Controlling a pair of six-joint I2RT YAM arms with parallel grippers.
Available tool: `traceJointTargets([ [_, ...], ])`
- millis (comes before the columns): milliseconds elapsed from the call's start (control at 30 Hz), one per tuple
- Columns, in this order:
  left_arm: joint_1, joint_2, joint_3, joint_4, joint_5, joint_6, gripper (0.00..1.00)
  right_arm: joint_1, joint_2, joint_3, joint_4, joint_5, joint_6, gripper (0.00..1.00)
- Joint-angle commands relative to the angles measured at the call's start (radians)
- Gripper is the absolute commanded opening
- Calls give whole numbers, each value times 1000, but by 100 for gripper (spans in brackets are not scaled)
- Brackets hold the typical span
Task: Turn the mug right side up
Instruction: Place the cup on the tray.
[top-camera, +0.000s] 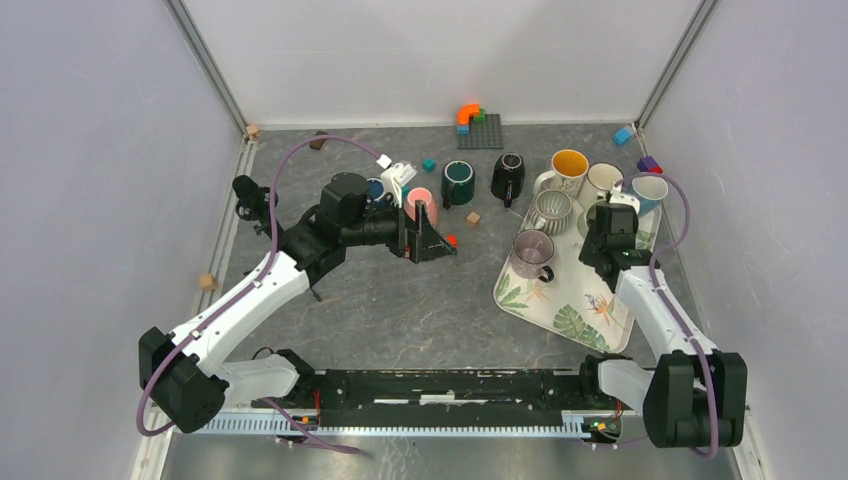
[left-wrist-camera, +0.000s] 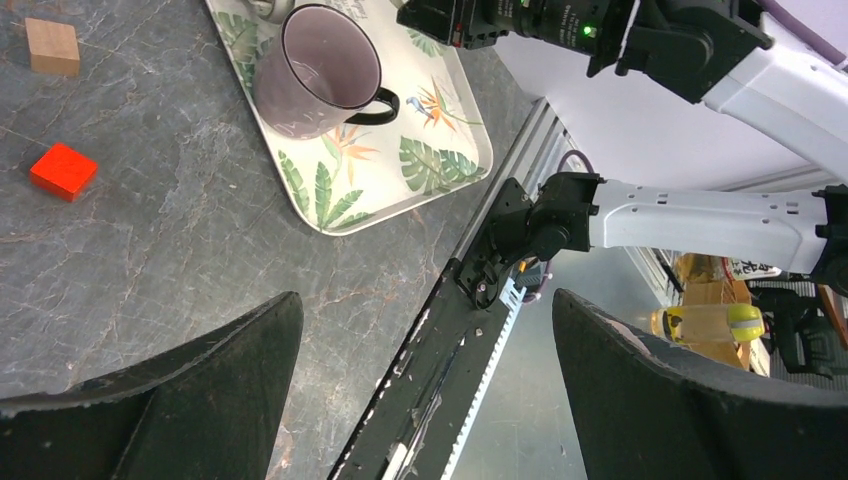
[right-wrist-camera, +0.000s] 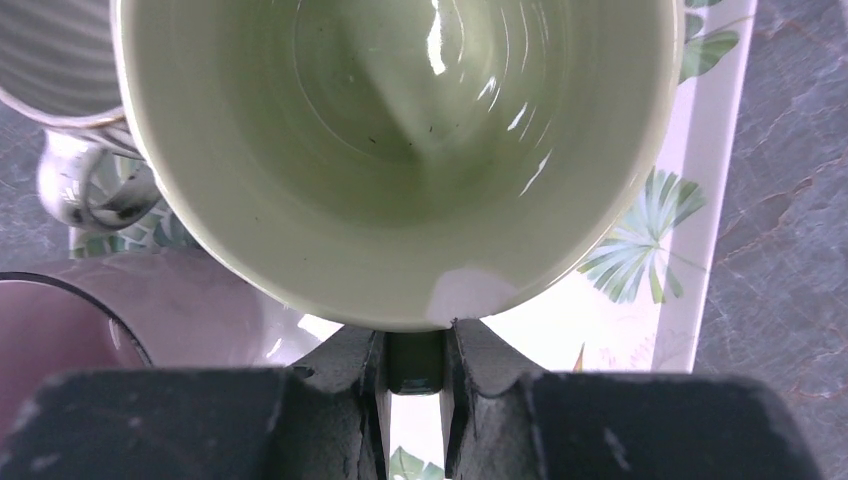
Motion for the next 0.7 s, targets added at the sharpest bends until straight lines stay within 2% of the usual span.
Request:
traceJointTargets([
  [0,0,-10,26,10,37,57,100,-28,25,-22,145,-55,-14,0],
  [300,1,-2,20,14,43,54,100,-67,116,-17,179,-96,-30,0],
  [667,0,4,21,13,50,48,100,-67,224,62,133,-98,-61,1],
])
